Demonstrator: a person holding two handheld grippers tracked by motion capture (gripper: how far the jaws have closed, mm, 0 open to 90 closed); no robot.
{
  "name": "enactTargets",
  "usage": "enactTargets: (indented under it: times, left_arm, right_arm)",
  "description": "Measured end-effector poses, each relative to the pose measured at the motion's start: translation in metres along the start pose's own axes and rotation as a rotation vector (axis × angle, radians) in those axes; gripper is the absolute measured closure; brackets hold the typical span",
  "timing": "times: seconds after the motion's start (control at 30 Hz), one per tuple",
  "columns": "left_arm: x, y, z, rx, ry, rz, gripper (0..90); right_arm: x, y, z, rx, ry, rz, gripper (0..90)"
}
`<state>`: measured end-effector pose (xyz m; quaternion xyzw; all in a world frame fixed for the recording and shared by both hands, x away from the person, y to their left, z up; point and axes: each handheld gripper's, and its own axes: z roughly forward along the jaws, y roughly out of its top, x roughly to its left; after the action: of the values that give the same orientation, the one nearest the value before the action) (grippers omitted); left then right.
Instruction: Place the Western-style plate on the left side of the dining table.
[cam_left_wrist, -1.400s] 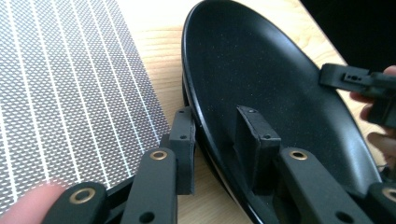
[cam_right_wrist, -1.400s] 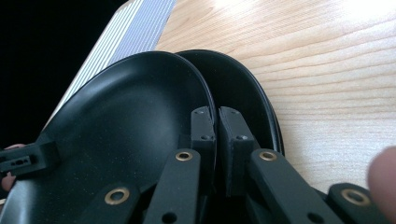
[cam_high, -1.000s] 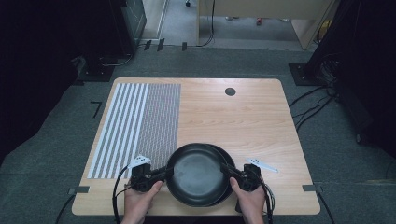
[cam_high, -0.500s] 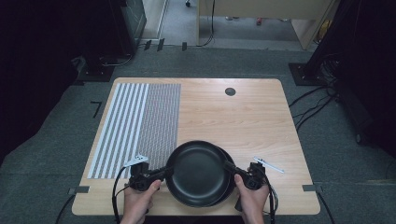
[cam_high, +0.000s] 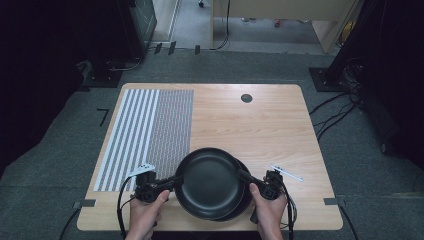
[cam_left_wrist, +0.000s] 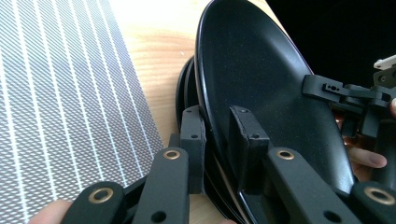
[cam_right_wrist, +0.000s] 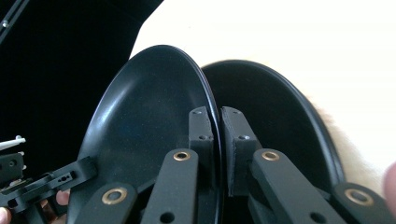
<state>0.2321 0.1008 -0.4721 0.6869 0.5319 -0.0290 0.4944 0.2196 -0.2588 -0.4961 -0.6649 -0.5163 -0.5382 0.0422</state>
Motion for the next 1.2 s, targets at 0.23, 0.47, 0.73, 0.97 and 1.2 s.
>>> enactTargets:
  times: [0.23, 0.47, 0.73, 0.97, 1.2]
  left_arm:
    - [0.010, 0.013, -0.017, -0.031, 0.019, -0.013, 77.1]
    - [0.027, 0.031, -0.038, -0.063, 0.054, -0.033, 77.2]
    - [0.048, 0.049, -0.055, -0.091, 0.082, -0.051, 77.2]
    - [0.068, 0.059, -0.068, -0.116, 0.105, -0.075, 77.3]
    - [0.090, 0.069, -0.075, -0.127, 0.114, -0.109, 77.3]
  right_arm:
    - [0.026, 0.015, 0.018, 0.020, 0.014, -0.053, 84.6]
    - [0.048, 0.026, 0.046, 0.053, 0.040, -0.069, 84.6]
    - [0.072, 0.037, 0.076, 0.081, 0.057, -0.084, 84.7]
    - [0.090, 0.042, 0.105, 0.112, 0.065, -0.100, 84.6]
    - [0.105, 0.048, 0.131, 0.133, 0.060, -0.116, 84.6]
